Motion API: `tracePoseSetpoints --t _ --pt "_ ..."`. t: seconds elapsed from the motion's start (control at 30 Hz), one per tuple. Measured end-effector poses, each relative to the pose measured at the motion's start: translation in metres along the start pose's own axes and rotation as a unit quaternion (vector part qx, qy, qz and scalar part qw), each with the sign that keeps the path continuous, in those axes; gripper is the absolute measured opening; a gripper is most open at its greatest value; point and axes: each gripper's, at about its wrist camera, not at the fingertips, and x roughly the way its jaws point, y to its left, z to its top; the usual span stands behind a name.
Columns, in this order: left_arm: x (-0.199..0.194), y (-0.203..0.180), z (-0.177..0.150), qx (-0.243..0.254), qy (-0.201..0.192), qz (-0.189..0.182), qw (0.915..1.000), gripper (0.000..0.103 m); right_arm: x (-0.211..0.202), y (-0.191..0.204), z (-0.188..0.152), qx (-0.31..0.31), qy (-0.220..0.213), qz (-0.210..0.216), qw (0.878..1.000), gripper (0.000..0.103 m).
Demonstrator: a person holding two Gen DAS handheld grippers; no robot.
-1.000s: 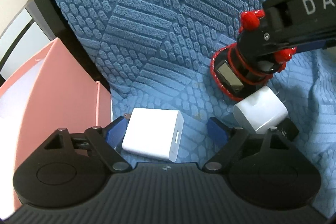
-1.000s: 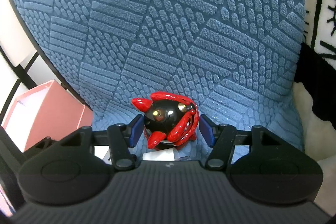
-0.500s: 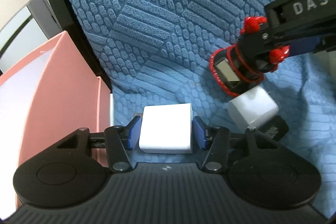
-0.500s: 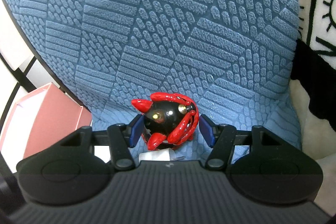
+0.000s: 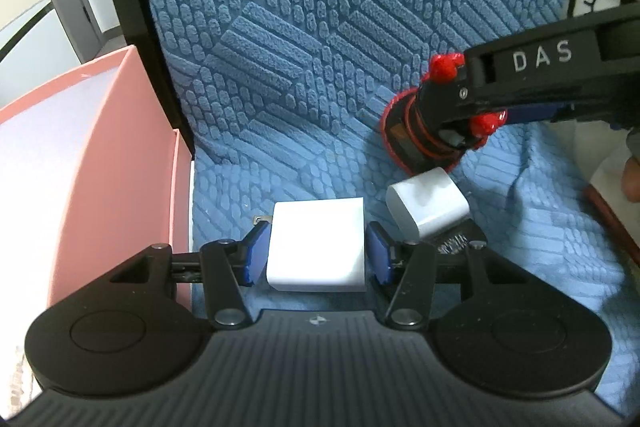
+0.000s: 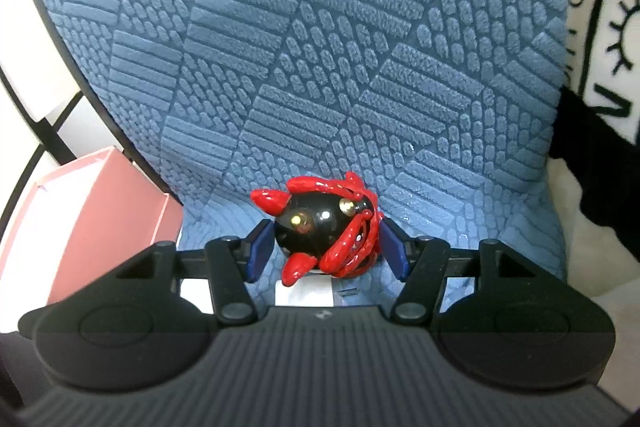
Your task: Organize rigid objects
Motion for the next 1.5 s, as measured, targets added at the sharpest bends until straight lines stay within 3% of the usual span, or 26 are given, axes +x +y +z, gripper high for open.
tracePoseSetpoints --t 0.4,0.63,0.93,1.13,1.5 --pt "-0.038 -0.005 -0.027 -0.018 0.005 -0.029 0.9994 0.056 -0.051 0.016 -0.029 -0.032 -0.033 -0.005 0.999 0.061" --pt "-0.059 -0.009 -0.047 -0.013 0.011 -0.032 0.9993 0.056 -0.078 0.018 -0.060 -0.007 -0.036 -0.020 0.999 0.061" --pt "-0.070 -0.011 -0.071 -0.016 0.023 -0.037 0.9989 0.056 -0.107 0.026 -0.104 0.002 -0.034 -0.084 0.996 0.061" --pt "-0.069 -0.010 -0.079 -0.026 0.032 -0.039 0.9984 0.056 -0.123 0.018 -0.128 0.041 -0.019 -0.083 0.996 0.061" --pt "-0.066 -0.021 -0.084 -0.028 0.028 -0.038 0.9985 0.057 -0.119 0.002 -0.128 0.073 -0.024 -0.075 0.994 0.060"
